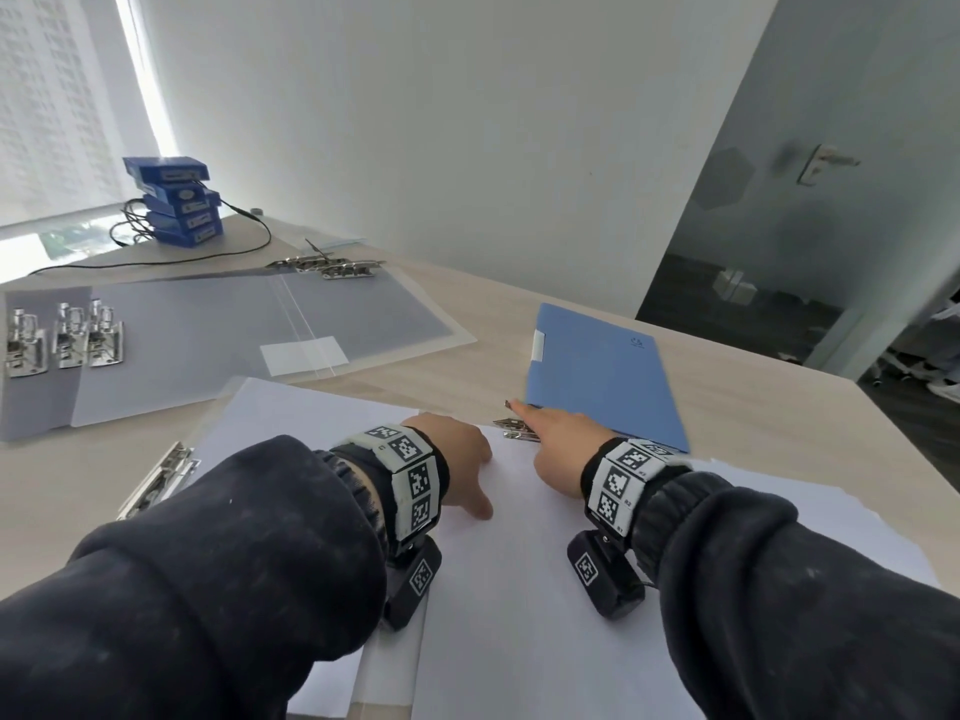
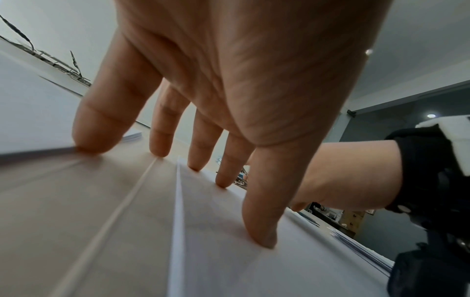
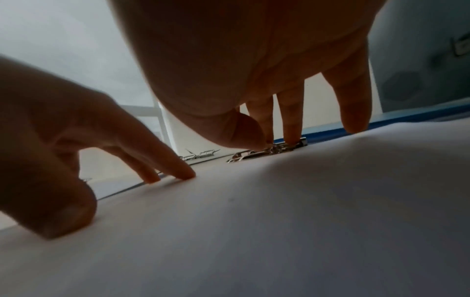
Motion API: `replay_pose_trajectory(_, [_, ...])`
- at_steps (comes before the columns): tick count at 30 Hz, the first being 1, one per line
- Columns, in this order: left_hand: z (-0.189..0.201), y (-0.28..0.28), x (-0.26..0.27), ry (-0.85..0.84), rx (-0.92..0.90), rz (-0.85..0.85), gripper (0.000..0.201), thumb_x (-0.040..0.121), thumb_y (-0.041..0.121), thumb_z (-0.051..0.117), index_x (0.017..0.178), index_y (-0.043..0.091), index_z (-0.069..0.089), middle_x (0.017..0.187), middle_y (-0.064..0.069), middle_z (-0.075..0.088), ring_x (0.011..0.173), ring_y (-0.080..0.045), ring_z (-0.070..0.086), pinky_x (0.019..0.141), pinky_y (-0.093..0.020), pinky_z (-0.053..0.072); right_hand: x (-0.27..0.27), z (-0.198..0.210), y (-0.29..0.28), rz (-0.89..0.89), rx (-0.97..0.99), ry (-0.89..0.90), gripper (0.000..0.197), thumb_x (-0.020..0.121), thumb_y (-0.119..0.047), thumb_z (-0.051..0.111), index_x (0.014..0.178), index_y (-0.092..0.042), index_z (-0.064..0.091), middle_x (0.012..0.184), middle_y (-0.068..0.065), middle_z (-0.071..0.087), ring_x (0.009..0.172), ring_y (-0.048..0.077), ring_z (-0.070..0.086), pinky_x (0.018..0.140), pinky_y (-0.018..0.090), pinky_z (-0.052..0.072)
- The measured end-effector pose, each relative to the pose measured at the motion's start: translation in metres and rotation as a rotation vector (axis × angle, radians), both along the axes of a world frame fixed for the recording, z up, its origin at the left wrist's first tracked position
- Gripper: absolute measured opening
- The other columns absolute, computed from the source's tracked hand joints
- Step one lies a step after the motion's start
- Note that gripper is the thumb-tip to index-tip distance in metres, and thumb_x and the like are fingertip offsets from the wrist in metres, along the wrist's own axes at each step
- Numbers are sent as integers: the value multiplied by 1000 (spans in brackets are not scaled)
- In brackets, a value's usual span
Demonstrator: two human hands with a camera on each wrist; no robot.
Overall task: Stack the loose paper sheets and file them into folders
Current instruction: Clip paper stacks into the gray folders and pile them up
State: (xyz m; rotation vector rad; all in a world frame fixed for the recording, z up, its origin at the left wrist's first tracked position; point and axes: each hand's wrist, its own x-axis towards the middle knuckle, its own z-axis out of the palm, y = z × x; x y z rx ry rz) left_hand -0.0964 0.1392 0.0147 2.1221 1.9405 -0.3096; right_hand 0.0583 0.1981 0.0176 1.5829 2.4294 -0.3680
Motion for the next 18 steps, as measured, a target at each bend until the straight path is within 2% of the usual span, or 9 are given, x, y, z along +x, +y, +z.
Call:
replay_pose_trajectory(2, [0,1,0,5,1,-6,72,83,64,68,145,32,51,135,8,62,124,-21,57,101,-35,49,-5,-4,3,18,21,-94,85,87,-7,40,157,-43,6,154,-1,39,131,32,46,97,47,51])
replay_pose_trajectory(5, [-1,2,-1,13,2,-18,71,83,64,68,144,31,52,133,7,62,122,-21,58,100,-36,49,-13,-8,3,32,28,-218,86,88,-9,44,157,-42,5,151,0,36,135,32,37,98,53,48])
replay_pose_trajectory(7, [-3,2,-1,22,-2,-24,69,82,65,67,140,30,55,130,7,64,120,-21,59,100,-37,50,-16,-9,4,45,39,-267,84,87,-9,47,156,-40,9,147,2,38,133,32,37,97,54,48])
replay_pose_trajectory(12, [-5,4,-2,37,-13,-30,68,81,67,66,136,28,58,129,6,64,119,-23,59,100,-40,50,-17,-8,8,71,53,-318,81,85,-7,47,152,-40,16,137,4,43,125,34,42,91,51,51])
replay_pose_trajectory(18, [-4,3,-1,40,-9,-36,68,83,65,66,139,28,57,129,6,64,120,-23,59,100,-39,50,-13,-9,9,83,55,-314,81,87,-7,43,153,-44,13,141,2,41,127,33,39,92,51,51])
